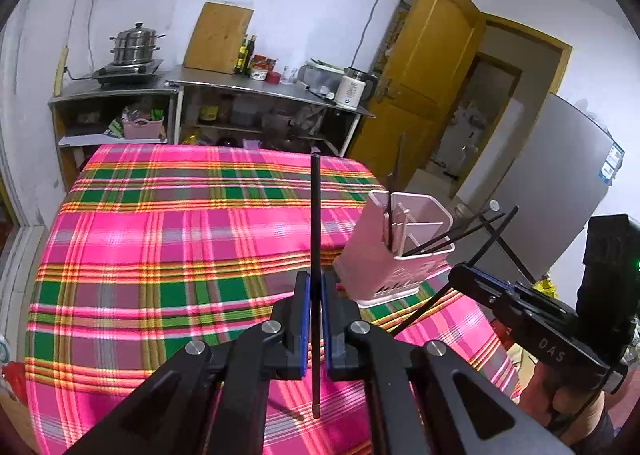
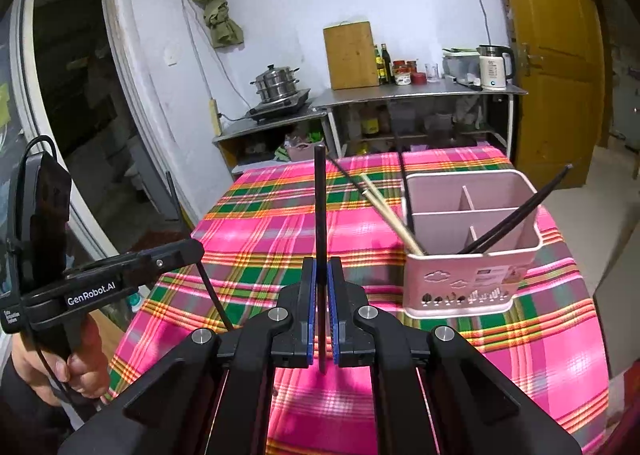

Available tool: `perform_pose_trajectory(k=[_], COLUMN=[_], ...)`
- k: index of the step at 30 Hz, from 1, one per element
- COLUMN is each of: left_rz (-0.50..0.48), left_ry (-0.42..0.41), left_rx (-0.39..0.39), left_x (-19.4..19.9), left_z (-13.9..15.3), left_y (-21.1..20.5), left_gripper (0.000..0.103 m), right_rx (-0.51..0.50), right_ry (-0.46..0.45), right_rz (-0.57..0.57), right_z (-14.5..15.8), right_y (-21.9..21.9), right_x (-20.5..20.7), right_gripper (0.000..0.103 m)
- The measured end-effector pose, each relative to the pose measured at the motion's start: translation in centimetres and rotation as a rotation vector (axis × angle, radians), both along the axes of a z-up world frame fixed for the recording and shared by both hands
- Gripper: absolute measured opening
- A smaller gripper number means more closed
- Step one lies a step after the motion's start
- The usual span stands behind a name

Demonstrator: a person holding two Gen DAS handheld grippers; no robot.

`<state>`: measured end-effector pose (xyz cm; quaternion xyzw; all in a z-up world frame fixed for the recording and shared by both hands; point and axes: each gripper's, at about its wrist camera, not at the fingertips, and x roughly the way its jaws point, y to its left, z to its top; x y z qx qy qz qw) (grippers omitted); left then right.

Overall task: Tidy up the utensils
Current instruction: 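Carry both held black chopsticks upright over the pink holder, then lower both black chopsticks into the pink holder and open both tools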

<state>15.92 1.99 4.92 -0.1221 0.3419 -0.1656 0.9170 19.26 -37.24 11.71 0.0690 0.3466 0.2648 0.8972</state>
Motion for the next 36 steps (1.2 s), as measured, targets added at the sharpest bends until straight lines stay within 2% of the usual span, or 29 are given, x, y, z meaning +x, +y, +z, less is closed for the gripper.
perform_pose_trajectory(k=[17, 28, 36], left_rz=[-0.128, -0.127, -0.098], left_ry=[-0.058, -0.126, -0.156], left_rx=[-0.04, -0.071, -0.055], left_x=[4.7, 8.5, 11.8], left_z=[5.2, 9.1, 9.3], left_y=[-7.2, -9.7, -10.9], left_gripper=[0.005, 0.005, 0.005], right_rx=[0.03, 0.048, 0.047], right_ry=[-0.084, -0.163, -0.176], right_rz=[-0.157, -0.208, -0.23], right_z=[4.6, 7.6, 7.2], right_y=[-6.7, -8.2, -8.3], right_x=[1.7, 4.2, 6.7], right_gripper=[0.006, 0.006, 0.005])
